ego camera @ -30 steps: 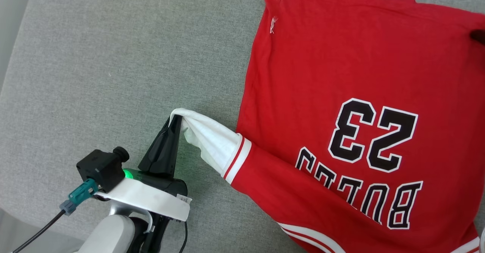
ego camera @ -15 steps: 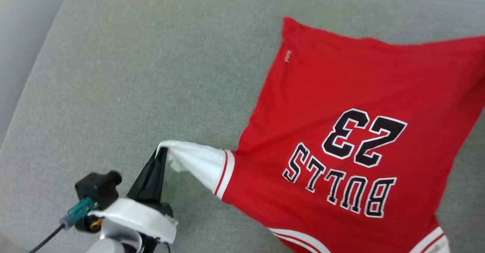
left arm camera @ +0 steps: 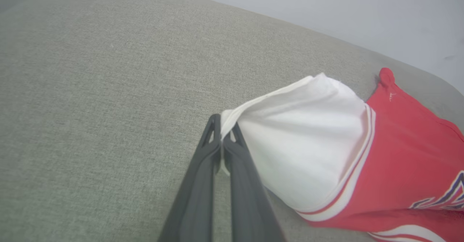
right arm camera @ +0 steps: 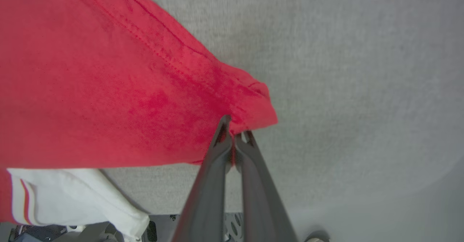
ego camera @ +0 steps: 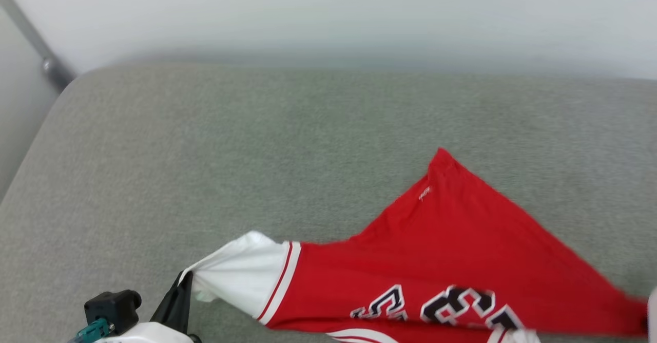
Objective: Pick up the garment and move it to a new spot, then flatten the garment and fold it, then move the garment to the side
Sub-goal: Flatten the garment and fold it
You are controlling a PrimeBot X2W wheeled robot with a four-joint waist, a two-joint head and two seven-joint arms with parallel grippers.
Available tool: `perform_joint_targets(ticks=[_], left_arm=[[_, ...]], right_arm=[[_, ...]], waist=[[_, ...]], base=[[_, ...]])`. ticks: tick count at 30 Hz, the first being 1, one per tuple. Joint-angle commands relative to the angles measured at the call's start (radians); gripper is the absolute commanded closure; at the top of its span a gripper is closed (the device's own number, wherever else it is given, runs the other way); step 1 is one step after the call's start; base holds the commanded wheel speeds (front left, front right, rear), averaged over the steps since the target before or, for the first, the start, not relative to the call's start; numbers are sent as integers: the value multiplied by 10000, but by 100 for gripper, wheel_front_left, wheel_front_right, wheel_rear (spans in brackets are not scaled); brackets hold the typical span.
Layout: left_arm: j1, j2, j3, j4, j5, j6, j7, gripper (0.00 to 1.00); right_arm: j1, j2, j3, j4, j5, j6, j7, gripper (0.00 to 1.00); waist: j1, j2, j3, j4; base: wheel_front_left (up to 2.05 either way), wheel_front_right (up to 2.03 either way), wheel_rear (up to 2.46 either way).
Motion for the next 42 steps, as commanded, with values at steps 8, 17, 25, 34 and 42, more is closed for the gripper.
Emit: perform_joint_targets(ticks=[8,17,25,34,42], left_arm=[[326,144,105,152,-222,95,160,100],[-25,108,36,173,-110,-11,67,100],[-491,48,-161,-141,147,-116,-51,100],[-1416,-136,-349,-521,350,-384,-158,100],[-2327,-443,-624,-368,446,-873,-371,100]], right_arm=[[2889,1797,-394,-40,624,-7,-161,47],[1830,2014,-440,-538,692,-6,-3724,0],[7,1664,719,203,922,-6,-6743,0],[-2426,1397,2363,1283,1100,-6,-3864,0],[-4167,1446,3025,1844,604,-6,-1632,0]], waist=[[2,0,-513,-950],[2,0,-262,-1032],[2,0,83,-821],[2,0,1034,-180],[2,0,1971,407]], base=[[0,0,0],[0,0,0],[0,0,0],[0,0,0],[0,0,0]])
